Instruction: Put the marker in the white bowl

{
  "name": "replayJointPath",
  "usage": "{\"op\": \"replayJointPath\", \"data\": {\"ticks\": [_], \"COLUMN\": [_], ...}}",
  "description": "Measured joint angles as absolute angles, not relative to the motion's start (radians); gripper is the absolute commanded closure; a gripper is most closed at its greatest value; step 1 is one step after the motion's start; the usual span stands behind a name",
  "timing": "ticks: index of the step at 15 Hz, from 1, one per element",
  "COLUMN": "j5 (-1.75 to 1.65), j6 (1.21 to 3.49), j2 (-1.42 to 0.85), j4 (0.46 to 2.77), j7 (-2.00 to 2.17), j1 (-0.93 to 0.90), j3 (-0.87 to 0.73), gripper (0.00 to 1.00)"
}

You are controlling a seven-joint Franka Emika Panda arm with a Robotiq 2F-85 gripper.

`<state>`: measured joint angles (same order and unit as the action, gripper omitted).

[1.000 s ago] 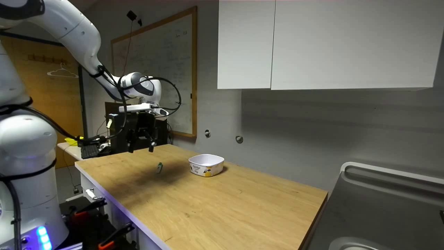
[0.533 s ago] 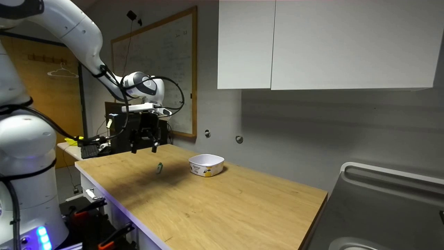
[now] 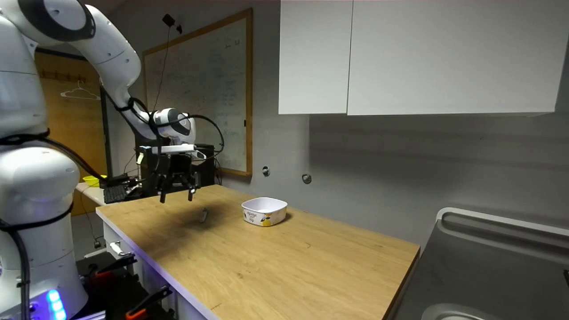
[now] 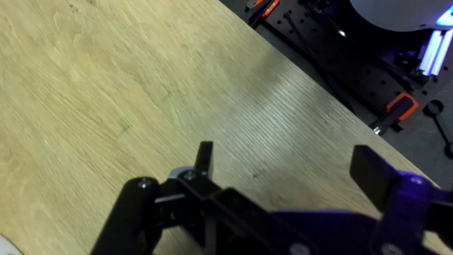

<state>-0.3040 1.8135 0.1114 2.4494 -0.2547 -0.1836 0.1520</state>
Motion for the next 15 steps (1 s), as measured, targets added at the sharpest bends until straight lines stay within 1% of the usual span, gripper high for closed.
{"op": "replayJointPath", "data": {"ticks": [5, 11, 15], "j5": [-0.340, -0.385, -0.380], "j6": [1.828, 1.864, 1.884], "j2": [-0.040, -0.164, -0.232], "j4": [2.306, 2.134, 2.086], "j7": [-0.339, -0.486, -0.528], "j1": [-0.210, -0.167, -0.132], "j3": [0.183, 0.165, 0.156], "gripper": [0.00, 0.00, 0.00]}}
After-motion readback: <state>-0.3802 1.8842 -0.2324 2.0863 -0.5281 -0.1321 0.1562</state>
